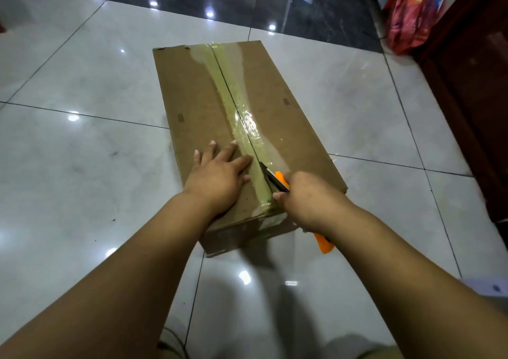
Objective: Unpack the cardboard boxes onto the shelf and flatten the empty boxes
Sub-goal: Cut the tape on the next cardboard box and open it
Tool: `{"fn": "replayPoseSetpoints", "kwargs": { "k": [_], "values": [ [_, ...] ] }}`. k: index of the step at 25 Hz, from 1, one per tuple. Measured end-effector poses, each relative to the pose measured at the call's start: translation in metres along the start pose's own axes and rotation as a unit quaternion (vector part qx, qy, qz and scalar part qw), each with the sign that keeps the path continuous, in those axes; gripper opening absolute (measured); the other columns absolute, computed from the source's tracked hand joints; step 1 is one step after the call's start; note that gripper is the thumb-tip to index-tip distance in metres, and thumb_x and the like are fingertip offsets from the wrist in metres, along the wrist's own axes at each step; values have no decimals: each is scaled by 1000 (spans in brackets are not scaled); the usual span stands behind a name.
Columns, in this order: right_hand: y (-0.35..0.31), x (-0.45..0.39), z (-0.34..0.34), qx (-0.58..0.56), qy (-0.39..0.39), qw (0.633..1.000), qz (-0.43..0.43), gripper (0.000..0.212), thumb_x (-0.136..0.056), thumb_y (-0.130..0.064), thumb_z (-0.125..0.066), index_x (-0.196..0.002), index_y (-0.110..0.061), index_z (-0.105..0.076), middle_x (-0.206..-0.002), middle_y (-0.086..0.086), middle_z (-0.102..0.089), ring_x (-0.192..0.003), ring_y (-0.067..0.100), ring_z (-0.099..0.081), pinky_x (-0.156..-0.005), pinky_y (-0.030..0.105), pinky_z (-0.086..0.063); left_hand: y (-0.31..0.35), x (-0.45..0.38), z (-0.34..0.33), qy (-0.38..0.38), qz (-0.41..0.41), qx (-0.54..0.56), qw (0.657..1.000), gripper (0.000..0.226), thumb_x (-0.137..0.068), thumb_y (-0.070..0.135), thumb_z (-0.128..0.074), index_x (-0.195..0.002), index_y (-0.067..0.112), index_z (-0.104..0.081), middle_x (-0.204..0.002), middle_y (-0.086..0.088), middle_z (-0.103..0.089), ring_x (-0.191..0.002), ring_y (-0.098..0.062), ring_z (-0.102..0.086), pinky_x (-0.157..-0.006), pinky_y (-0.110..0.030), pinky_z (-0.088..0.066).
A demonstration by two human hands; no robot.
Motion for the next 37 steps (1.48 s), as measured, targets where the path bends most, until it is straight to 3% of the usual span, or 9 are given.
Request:
{"fn": "replayPoseSetpoints", "kwargs": {
  "k": [5,9,14,19,22,26,31,34,37],
  "values": [
    [16,20,-5,-4,-17,1000,19,27,-98,-32,-51,-114,-10,-56,-90,13,-62,-86,31,-63,-81,47,-55,4,8,-2,-28,-24,-2,999,47,-100,44,-36,-146,43,-28,-161,3,-3,-147,-31,3,-115,-56,2],
    [29,34,-7,-10,-28,999,40,29,-98,-32,-51,-118,-11,-55,-88,11,-60,-89,30,-64,-81,47,-55,10,14,2,-43,-38,-51,997,57,-94,58,-36,-147,44,-21,-161,5,-3,-147,-25,0,-117,-55,-4],
    [44,45,-3,-92,-41,994,30,19,-98,-28,-54,-113,-16,-55,-86,12,-64,-71,21,-69,-56,32,-59,13,18,6,-77,-51,-69,993,98,-66,83,-49,-149,42,-15,-160,9,0,-147,-22,1,-116,-57,-7],
    [57,47,1,-176,52,983,7,13,-91,-23,-57,-101,-15,-62,-80,13,-65,-65,23,-67,-56,38,-59,12,14,8,-42,-79,-123,988,103,-59,90,-44,-148,45,-15,-159,15,-7,-139,-23,-16,-106,-48,-22],
    [60,34,0,-132,134,982,18,22,-91,-33,-59,-108,-20,-59,-84,6,-63,-78,27,-64,-71,45,-57,12,11,6,-43,-84,-116,989,105,-58,90,-43,-148,45,-15,-158,17,-8,-138,-22,-16,-102,-46,-22],
    [55,13,-8,-74,202,977,0,35,-93,-40,-57,-123,-23,-53,-109,4,-62,-98,29,-57,-80,36,-48,13,11,6,-49,-90,-100,990,104,-60,87,-50,-149,42,-17,-157,22,-7,-139,-19,-12,-103,-45,-21],
    [50,-14,-19,-76,220,971,-51,66,-79,-50,-72,-128,-17,-44,-131,3,-44,-112,29,-54,-79,35,-41,14,5,7,-56,-101,-99,988,110,-52,90,-51,-147,43,-21,-155,25,-14,-120,-18,-24,-88,-33,-22],
    [52,-28,-14,-78,208,971,-88,81,-68,-53,-80,-129,-17,-41,-130,5,-35,-109,32,-56,-83,37,-45,13,-2,9,-59,-119,-103,986,114,-47,93,-52,-146,42,-27,-152,22,-22,-114,-16,-25,-88,-32,-24],
    [51,-33,-12,-52,191,976,-93,81,-67,-52,-81,-127,-17,-39,-128,6,-34,-105,33,-58,-82,36,-45,15,-5,13,-56,-130,-100,985,110,-46,87,-60,-142,38,-38,-146,21,-31,-112,-15,-27,-89,-32,-27]
  ]
}}
Point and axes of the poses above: each hand's wrist, its own x-axis away from the middle knuckle, its own z-axis out of the back of the hand, y = z × x, the point moved 1 cm from there along -x, towards the middle knuckle
